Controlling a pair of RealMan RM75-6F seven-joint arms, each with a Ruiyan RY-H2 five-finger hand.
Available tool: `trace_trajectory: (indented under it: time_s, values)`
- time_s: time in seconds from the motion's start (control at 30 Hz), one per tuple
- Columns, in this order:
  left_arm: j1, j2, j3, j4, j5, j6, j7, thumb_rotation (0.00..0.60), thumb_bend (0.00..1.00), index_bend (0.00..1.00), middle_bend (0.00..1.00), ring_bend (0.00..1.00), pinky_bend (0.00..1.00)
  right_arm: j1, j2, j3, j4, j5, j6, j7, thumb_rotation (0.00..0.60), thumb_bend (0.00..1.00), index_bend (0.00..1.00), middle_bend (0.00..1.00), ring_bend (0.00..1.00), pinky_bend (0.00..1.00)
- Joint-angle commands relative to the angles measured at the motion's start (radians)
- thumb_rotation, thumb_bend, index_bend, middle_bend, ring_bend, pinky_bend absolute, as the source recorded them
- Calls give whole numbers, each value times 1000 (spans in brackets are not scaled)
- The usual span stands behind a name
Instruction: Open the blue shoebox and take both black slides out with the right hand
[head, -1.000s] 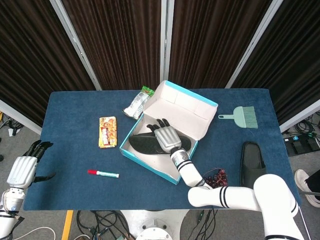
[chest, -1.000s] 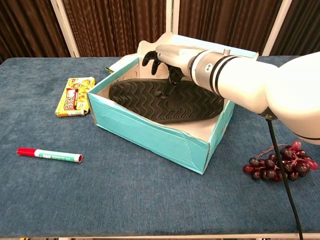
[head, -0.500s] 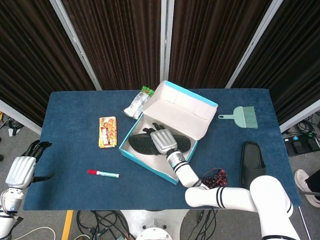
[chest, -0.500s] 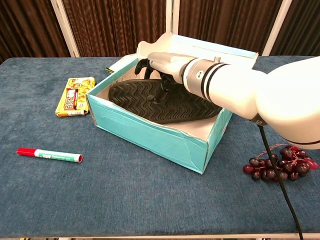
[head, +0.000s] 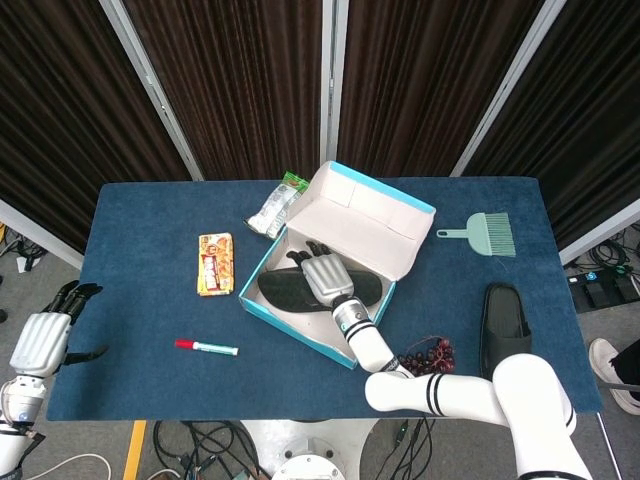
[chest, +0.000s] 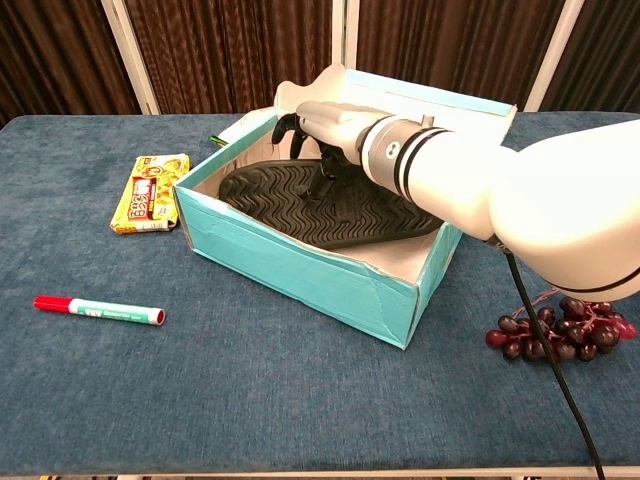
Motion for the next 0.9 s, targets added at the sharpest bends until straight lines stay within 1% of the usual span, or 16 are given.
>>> trace_trajectory:
  time_s: [0.03, 0.17, 0.27, 0.33, 0.4, 0.47, 0.5, 0.6, 0.67, 0.73, 0.8, 0.9]
  values:
    - [-1, -2, 1, 1, 1, -2, 1, 600, 110, 148, 138, 61, 347, 0, 0, 1, 2, 16, -6, -14, 600, 300, 172, 210, 23, 100]
    - [0, -3, 1, 4, 1, -2, 0, 600, 109, 147, 138, 61, 346, 6, 1, -8, 4, 58, -31, -50, 600, 299, 173, 213, 22, 98]
    - [1, -3, 1, 6, -2, -3, -1, 600, 109, 148, 138, 61, 346, 12, -2, -10, 7, 76, -38, -66, 600, 301, 173, 232, 38, 103]
    - [2, -3, 1, 7, -2, -3, -1, 600, 109, 148, 138, 61, 347, 13, -5, -12, 6, 79, -40, -70, 600, 305, 177, 261, 64, 138]
    - [3, -4, 2, 8, -2, -4, -2, 600, 110, 148, 138, 61, 347, 12, -7, -15, 4, 73, -35, -72, 600, 310, 210, 302, 102, 199]
    - [3, -4, 2, 9, -2, -4, -3, 600, 110, 148, 139, 61, 347, 9, -7, -17, 2, 64, -27, -73, 600, 323, 299, 369, 169, 291]
    - [3, -4, 2, 9, -3, -3, -4, 600, 110, 148, 138, 61, 346, 7, -7, -18, 2, 60, -22, -74, 600, 328, 332, 386, 193, 319]
    - [3, -5, 1, 11, -2, -2, -4, 600, 109, 149, 138, 61, 347, 2, -12, -16, 9, 46, 0, -72, 600, 359, 494, 467, 309, 432]
    - [4, -5, 1, 10, -1, 0, -4, 600, 110, 149, 138, 61, 347, -3, -17, -11, 16, 34, 13, -66, 600, 389, 599, 542, 385, 505]
    - [4, -5, 1, 11, -1, 0, -5, 600, 109, 149, 138, 61, 346, -8, -22, -9, 21, 22, 22, -62, 600, 407, 678, 600, 443, 563]
    - [4, -5, 1, 11, -2, -2, -4, 600, 110, 149, 138, 61, 346, -11, -26, -9, 24, 10, 30, -59, 600, 421, 737, 645, 485, 607]
    - [4, -6, 1, 11, -2, -2, -3, 600, 110, 149, 138, 61, 346, -18, -29, -4, 24, -8, 34, -48, 600, 436, 781, 674, 513, 636]
